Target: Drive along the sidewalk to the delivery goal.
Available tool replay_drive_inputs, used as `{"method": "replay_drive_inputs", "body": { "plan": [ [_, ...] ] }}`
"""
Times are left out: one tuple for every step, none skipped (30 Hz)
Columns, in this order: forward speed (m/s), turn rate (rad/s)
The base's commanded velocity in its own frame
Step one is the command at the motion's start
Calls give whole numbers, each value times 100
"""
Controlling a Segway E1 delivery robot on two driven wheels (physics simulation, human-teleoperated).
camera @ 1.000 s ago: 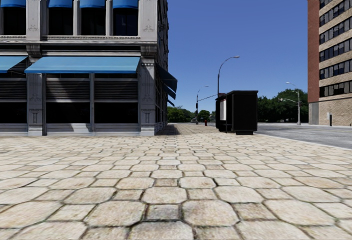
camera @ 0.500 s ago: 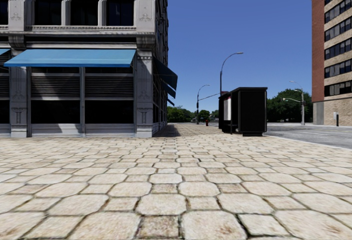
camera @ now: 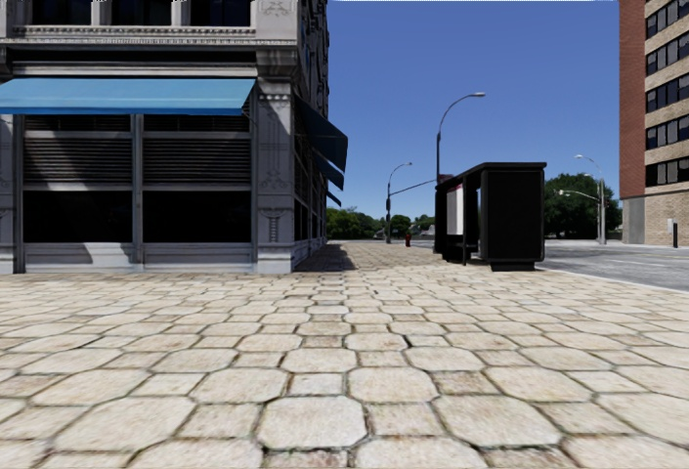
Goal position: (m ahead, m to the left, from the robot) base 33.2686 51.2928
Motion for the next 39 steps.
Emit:
{"method": "replay_drive_inputs", "body": {
  "plan": [
    [200,-33],
    [200,-44],
    [200,-68],
    [200,-77],
    [200,-80],
    [200,-80],
    [200,-80],
    [200,-80],
    [200,-80],
    [200,-80],
    [200,-76],
    [200,0],
    [200,0],
    [200,0],
    [200,0],
    [200,0],
    [200,0],
    [200,0],
    [200,0],
    [200,0],
    [200,0],
    [200,0],
    [200,0],
    [200,0],
    [200,0],
    [200,4],
    [200,14],
    [200,23],
    [200,23],
    [200,32],
    [200,34],
    [200,34],
    [200,22],
    [200,3],
    [200,0],
    [200,0],
    [200,0],
    [200,0],
    [200,0]
  ]
}}
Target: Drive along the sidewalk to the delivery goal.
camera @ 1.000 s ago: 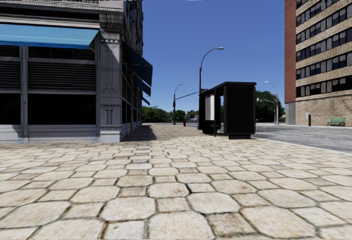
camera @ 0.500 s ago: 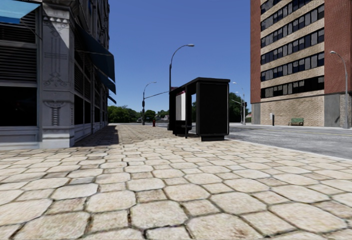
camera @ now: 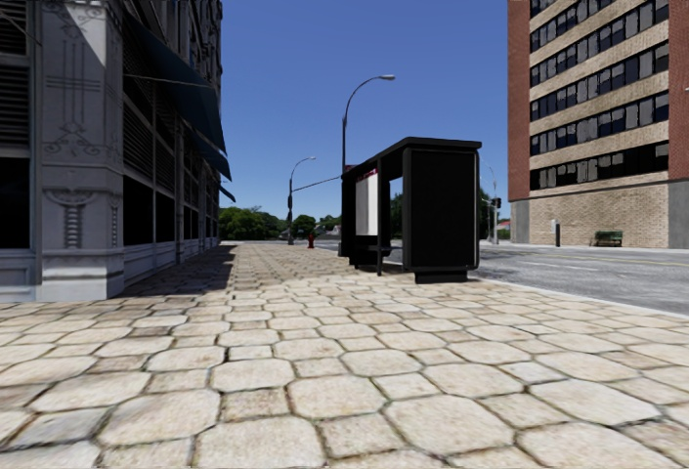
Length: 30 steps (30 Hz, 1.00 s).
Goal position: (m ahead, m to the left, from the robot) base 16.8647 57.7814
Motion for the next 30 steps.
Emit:
{"method": "replay_drive_inputs", "body": {
  "plan": [
    [200,0],
    [200,0],
    [200,0],
    [200,0],
    [200,0],
    [200,0],
    [200,0],
    [200,0],
    [200,0],
    [200,0],
    [200,0],
    [200,0],
    [200,0],
    [200,0],
    [200,0],
    [200,4],
    [200,17],
    [200,17],
    [200,32],
    [200,45],
    [200,53],
    [200,57],
    [200,59],
    [200,59],
    [200,59],
    [200,59],
    [200,57],
    [200,51],
    [200,30],
    [200,11]
  ]
}}
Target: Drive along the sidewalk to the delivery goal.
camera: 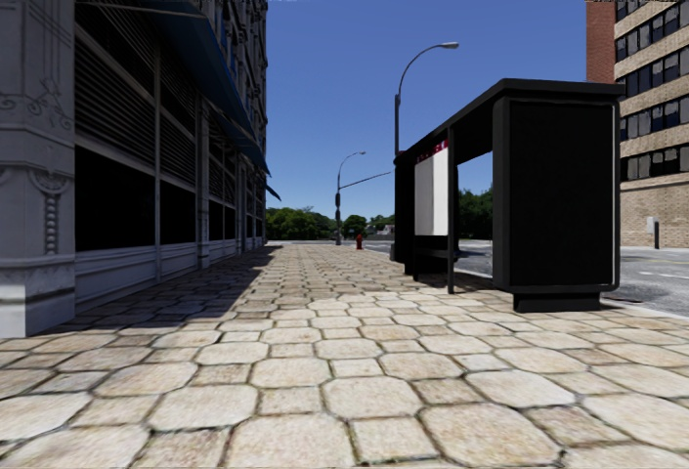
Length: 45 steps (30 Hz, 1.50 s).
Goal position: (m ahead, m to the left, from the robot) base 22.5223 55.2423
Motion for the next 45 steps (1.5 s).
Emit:
{"method": "replay_drive_inputs", "body": {
  "plan": [
    [200,5],
    [200,3],
    [200,0],
    [200,0],
    [200,0],
    [200,0],
    [200,0],
    [200,0],
    [200,0],
    [200,0],
    [200,0],
    [200,0],
    [200,6],
    [200,21],
    [200,36],
    [200,55],
    [200,59],
    [200,53],
    [200,6],
    [200,6],
    [200,0],
    [200,0],
    [200,0],
    [200,0],
    [200,0],
    [200,0],
    [200,0],
    [200,0],
    [200,0],
    [200,0],
    [200,0],
    [200,0],
    [200,0],
    [200,0],
    [200,0],
    [200,0],
    [200,0],
    [200,14],
    [200,65],
    [200,73],
    [200,35],
    [200,35],
    [200,0],
    [200,0],
    [200,0]
  ]
}}
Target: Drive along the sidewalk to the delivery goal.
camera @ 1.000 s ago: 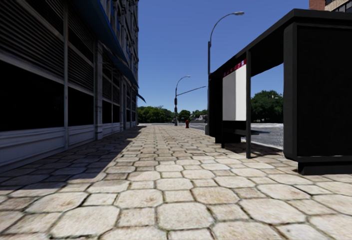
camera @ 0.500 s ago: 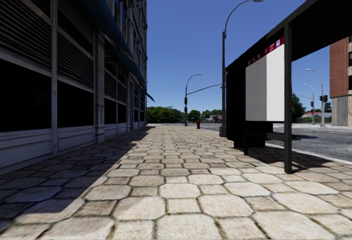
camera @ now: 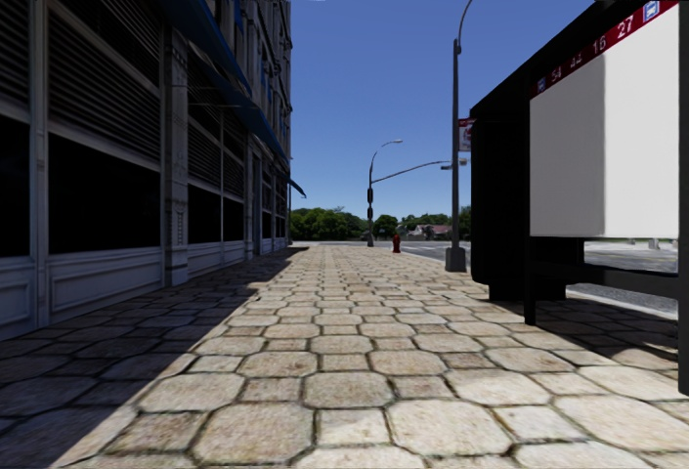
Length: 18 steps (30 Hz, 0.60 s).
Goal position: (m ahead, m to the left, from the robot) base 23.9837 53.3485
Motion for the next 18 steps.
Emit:
{"method": "replay_drive_inputs", "body": {
  "plan": [
    [200,0],
    [200,0],
    [200,0],
    [200,0],
    [200,0],
    [200,0],
    [200,0],
    [200,0],
    [200,0],
    [200,0],
    [200,0],
    [200,0],
    [200,0],
    [200,0],
    [200,0],
    [200,42],
    [200,42],
    [200,82]
  ]
}}
